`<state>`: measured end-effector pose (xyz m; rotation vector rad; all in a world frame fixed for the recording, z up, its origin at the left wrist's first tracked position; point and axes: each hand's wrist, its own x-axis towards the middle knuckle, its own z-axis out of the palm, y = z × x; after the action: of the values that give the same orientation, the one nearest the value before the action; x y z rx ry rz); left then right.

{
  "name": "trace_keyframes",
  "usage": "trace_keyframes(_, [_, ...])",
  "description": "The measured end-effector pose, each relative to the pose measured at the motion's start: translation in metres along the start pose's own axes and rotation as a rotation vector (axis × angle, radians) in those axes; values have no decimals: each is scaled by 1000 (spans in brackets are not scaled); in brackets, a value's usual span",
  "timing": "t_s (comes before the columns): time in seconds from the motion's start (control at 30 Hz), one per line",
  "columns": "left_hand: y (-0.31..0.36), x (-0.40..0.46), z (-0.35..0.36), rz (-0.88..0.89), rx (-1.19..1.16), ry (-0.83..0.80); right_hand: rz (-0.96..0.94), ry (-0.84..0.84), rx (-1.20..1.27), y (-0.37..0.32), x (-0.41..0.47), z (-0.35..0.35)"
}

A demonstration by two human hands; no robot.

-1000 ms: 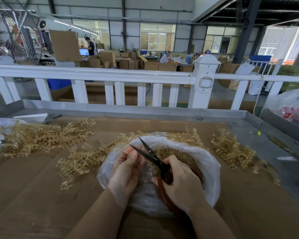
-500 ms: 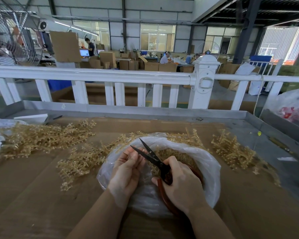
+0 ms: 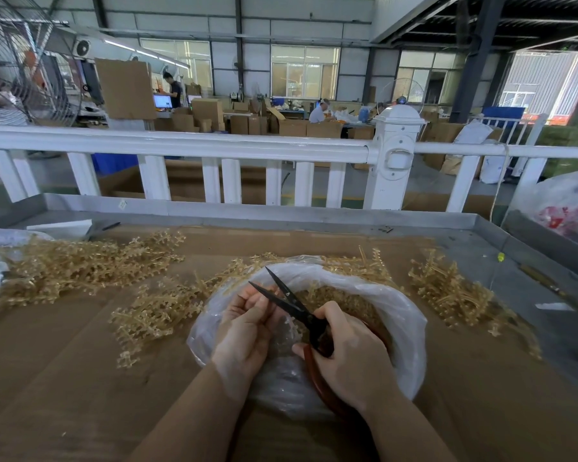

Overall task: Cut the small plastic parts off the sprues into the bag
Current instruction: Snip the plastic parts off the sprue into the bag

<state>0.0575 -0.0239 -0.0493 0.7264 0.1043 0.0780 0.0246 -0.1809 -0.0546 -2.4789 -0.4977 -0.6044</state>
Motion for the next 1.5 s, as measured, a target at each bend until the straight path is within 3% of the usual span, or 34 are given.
trace_keyframes(0.33, [1,3,0,-20,-125,59,18,-14,-68,2,-1,2])
trace_keyframes(0.97, [4,-4,4,-28,23,45,-27,0,-32,1,1,1])
trace_keyframes(1.5, [4,-2,6,-66,-9,72,-39,-21,-89,2,4,4])
